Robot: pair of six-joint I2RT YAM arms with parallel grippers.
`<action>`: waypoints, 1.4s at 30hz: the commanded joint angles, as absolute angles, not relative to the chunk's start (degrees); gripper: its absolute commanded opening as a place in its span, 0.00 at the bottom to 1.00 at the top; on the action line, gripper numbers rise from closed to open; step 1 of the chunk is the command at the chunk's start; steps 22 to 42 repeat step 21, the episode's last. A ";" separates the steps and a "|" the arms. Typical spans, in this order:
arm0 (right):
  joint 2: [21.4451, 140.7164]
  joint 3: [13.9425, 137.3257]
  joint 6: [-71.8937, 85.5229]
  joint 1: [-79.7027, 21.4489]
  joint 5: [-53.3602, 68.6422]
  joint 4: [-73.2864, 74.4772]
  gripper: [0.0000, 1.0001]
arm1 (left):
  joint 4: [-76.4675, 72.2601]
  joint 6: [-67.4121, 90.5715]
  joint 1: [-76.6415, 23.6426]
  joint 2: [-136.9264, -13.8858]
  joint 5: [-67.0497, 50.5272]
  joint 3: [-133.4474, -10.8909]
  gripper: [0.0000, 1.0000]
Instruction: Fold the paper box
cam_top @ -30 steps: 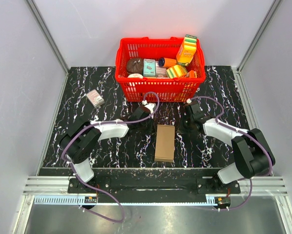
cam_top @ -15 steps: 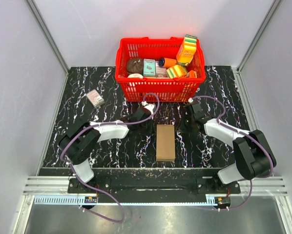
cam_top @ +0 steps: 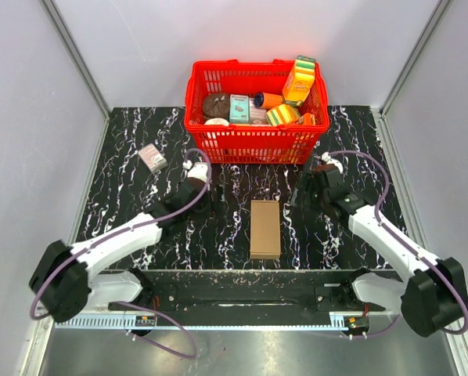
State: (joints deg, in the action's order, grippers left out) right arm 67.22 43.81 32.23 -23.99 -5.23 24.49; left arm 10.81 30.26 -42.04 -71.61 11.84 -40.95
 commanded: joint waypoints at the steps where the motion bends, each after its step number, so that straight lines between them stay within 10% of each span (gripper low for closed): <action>1: 61.10 44.65 33.57 -23.82 -11.68 28.74 0.89 | 16.61 29.80 -41.92 -60.16 18.90 -38.94 0.98; 19: 30.95 22.94 40.51 -23.91 -8.17 7.39 1.00 | 23.91 34.45 -42.01 -35.42 23.90 -32.52 0.99; 42: 30.85 24.16 39.30 -23.82 -8.26 8.26 1.00 | 23.91 34.80 -42.01 -35.16 24.87 -32.78 0.99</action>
